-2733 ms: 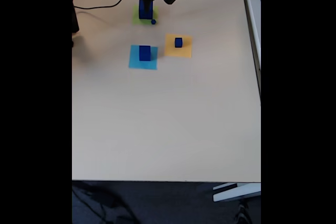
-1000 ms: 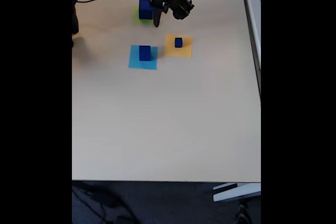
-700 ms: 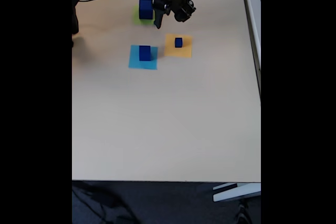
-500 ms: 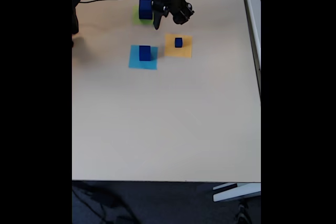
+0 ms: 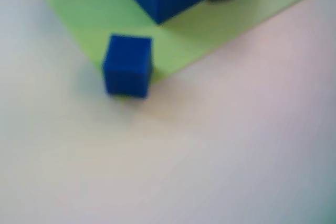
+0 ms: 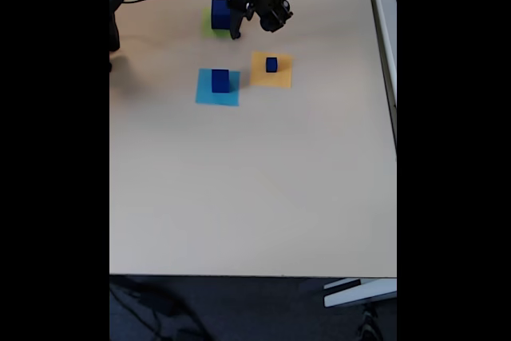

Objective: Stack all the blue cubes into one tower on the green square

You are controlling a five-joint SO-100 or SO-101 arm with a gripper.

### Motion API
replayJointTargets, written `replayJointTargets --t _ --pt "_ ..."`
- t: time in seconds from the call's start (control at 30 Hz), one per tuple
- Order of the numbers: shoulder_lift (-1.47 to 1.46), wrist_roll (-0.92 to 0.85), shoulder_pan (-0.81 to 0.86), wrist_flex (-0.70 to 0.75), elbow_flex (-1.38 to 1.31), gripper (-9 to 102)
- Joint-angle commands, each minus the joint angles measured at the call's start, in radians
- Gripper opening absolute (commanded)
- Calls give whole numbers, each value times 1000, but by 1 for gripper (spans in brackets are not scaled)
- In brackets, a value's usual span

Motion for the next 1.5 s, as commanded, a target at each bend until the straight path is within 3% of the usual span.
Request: replayJointTargets --t 0.0,1.47 --pt "11 41 -17 15 -67 29" --pt "-166 32 -25 25 -179 26"
